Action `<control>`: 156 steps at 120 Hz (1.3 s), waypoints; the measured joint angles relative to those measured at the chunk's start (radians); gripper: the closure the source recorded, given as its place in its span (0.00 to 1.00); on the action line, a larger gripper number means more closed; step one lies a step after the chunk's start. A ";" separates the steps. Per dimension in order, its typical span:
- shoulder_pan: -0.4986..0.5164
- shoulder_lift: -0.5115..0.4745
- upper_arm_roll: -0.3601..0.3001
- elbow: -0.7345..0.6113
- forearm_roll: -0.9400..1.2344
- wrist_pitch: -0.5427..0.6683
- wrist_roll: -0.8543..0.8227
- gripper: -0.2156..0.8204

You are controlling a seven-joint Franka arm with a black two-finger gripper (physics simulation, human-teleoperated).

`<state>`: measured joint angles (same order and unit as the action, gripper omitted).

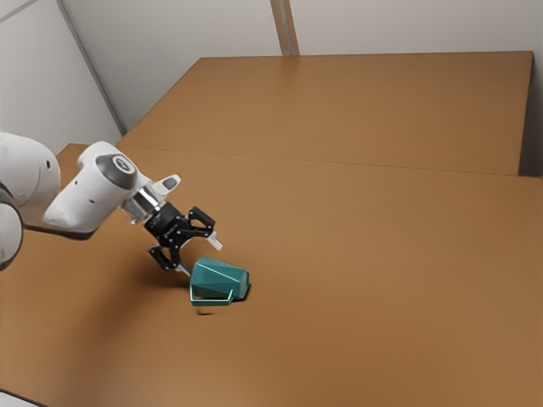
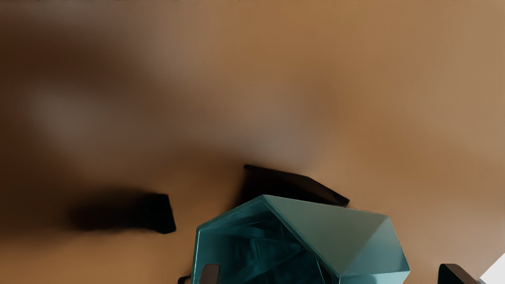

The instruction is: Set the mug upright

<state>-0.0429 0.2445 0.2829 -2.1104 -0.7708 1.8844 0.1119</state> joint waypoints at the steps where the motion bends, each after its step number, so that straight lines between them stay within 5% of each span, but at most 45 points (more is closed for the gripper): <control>1: 0.000 0.002 0.000 0.000 -0.004 0.001 0.000 0.21; 26: -0.007 0.032 -0.017 0.004 -0.080 0.013 -0.002 0.22; 51: -0.007 0.045 -0.024 0.019 -0.104 0.017 -0.012 0.70; 71: -0.014 0.044 -0.040 0.045 -0.107 0.022 -0.019 0.86; 104: -0.039 0.008 -0.065 0.059 -0.065 0.050 -0.045 0.94; 156: -0.116 -0.178 -0.085 0.019 0.447 0.204 -0.128 0.96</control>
<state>-0.1589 0.0668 0.1977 -2.0913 -0.3237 2.0881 -0.0157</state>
